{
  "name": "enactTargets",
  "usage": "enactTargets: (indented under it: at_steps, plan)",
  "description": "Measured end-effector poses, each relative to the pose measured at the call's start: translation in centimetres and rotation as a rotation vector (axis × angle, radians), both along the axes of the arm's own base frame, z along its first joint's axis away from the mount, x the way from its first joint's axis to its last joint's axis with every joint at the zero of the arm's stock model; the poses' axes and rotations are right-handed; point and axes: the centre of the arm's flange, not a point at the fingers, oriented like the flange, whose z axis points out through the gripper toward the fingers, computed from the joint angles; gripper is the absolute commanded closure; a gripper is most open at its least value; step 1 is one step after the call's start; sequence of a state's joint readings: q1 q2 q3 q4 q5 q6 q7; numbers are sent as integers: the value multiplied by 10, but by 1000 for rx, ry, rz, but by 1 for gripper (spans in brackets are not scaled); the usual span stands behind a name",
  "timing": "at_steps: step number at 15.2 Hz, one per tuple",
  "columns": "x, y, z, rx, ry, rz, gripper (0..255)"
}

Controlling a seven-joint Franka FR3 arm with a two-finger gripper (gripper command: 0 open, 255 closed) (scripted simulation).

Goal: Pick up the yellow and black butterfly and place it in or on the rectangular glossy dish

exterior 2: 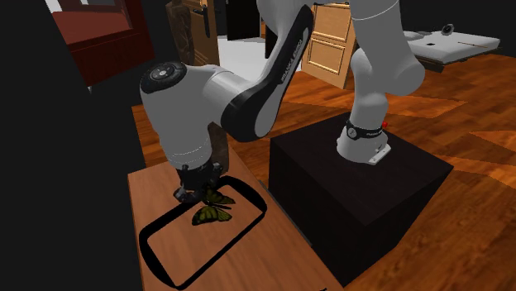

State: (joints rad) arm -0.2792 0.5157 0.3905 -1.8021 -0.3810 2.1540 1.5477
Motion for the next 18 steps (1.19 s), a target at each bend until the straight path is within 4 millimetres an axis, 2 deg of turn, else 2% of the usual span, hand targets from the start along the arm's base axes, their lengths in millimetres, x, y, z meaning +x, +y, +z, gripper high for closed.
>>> enactTargets:
  at_steps: [7,8,14,16,18]
  plan:
    - [-1,0,-6,0,0,0,255]
    - [-1,0,-6,0,0,0,0]
    - [-1,0,-6,0,-1,0,0]
    - [1,2,9,0,-1,0,0]
    - [3,6,33,0,-2,0,0]
